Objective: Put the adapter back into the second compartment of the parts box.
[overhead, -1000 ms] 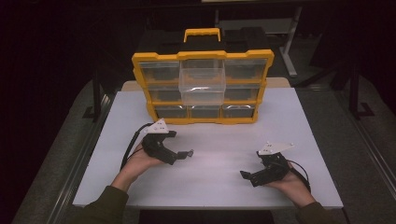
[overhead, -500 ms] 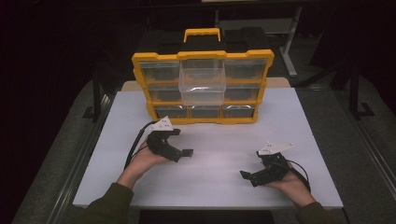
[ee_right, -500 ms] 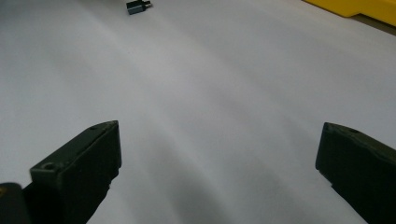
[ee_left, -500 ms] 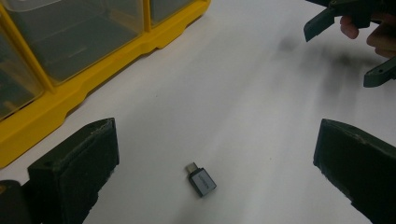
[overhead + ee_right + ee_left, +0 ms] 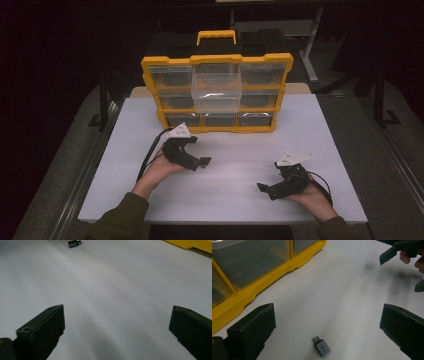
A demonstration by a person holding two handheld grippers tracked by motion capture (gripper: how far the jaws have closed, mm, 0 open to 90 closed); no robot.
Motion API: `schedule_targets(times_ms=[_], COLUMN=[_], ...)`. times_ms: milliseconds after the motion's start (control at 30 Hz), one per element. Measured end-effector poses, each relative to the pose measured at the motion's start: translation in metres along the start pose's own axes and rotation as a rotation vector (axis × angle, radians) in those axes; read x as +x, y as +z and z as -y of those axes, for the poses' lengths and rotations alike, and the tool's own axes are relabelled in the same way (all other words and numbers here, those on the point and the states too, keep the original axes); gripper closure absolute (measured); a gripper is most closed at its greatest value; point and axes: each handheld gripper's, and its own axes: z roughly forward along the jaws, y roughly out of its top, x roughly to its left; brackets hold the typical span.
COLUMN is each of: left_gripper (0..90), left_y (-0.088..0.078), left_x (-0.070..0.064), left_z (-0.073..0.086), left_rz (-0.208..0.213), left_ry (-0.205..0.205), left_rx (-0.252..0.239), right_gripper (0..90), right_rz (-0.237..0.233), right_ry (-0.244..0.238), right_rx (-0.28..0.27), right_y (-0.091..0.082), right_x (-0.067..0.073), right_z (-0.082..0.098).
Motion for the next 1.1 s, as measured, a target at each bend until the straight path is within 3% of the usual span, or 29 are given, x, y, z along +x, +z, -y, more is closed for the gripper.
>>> schedule_targets(times_ms=[367,533,1100], left_gripper=[0.1,1.6,21.4], left_y=[0.01,0.012,0.009], left_x=[0.001,-0.001,-0.002], left_z=[-0.006,-0.005,-0.001], left_rz=[0.001,-0.007,-0.065], left_ry=[-0.006,0.004,0.002], left_rx=[-0.018,-0.004,0.042], right_gripper=[0.0,0.0,0.0], right_rz=[-0.004,-0.005,-0.004], right_ry=[-0.002,-0.002,0.001], right_rx=[-0.001,-0.001,-0.002], right_y=[0.0,0.0,-0.001], right_x=[0.0,0.001,0.0], right_z=[0.0,0.0,0.0])
